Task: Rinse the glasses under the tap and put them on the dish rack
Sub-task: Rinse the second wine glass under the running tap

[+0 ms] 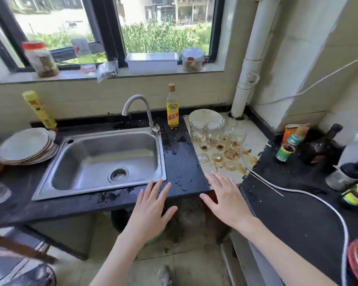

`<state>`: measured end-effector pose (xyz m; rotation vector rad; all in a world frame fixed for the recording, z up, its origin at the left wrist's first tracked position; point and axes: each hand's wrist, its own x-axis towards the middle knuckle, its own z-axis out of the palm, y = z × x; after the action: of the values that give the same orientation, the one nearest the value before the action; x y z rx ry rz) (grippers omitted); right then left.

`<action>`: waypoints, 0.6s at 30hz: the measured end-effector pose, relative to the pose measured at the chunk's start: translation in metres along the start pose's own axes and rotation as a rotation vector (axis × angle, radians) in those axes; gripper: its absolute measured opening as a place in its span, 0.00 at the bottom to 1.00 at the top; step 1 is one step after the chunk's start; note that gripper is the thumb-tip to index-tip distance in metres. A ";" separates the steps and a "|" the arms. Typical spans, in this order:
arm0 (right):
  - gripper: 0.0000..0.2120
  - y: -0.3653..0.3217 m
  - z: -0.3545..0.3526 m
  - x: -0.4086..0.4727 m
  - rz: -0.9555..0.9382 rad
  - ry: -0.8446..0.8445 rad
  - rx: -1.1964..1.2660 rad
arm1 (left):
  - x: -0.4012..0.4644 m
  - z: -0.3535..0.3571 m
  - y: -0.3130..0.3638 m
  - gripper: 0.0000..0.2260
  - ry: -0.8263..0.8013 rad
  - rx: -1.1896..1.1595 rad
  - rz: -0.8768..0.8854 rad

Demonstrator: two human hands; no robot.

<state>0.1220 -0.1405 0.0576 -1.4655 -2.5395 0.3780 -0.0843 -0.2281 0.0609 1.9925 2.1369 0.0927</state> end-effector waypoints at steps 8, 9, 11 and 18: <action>0.27 0.019 0.001 0.131 0.132 0.013 -0.029 | 0.137 -0.029 -0.046 0.29 -0.006 0.008 0.118; 0.27 0.023 0.000 0.146 0.141 0.021 -0.033 | 0.149 -0.029 -0.050 0.30 -0.016 0.007 0.127; 0.26 0.033 0.001 0.174 0.153 0.013 -0.073 | 0.167 -0.027 -0.055 0.32 -0.038 0.010 0.149; 0.42 0.075 0.010 0.245 0.157 -0.225 -0.312 | 0.210 -0.014 -0.051 0.30 -0.071 -0.082 0.130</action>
<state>0.0596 0.1069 0.0328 -1.8361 -2.7658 0.1823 -0.1488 -0.0229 0.0406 2.0539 1.9280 0.1258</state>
